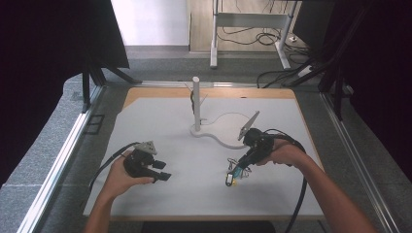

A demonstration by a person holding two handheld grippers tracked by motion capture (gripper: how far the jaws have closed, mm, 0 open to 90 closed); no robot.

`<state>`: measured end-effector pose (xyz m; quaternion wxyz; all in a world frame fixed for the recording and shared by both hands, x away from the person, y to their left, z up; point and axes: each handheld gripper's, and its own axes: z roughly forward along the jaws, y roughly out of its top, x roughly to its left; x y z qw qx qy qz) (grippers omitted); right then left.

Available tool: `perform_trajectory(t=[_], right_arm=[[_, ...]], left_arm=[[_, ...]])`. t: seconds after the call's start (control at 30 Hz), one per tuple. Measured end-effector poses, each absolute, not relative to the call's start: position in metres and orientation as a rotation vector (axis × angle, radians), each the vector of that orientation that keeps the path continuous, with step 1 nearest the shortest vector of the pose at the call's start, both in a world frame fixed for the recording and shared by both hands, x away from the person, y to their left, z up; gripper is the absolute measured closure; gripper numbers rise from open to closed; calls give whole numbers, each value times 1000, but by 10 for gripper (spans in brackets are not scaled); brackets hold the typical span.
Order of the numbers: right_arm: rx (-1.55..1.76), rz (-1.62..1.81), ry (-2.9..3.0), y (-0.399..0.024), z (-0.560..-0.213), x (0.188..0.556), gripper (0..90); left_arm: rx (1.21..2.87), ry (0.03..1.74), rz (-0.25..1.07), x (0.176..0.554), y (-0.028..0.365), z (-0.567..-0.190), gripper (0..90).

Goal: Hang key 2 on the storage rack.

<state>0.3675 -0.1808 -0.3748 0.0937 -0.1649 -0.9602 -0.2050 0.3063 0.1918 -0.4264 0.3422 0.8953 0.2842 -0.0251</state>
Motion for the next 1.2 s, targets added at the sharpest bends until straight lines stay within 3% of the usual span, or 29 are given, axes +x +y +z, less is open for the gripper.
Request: perform_trajectory(t=[1.2], right_arm=[[-613,-576,-2873,-171,-316,401,820]], left_arm=[[2318,728,-70,306,195,-424,465]])
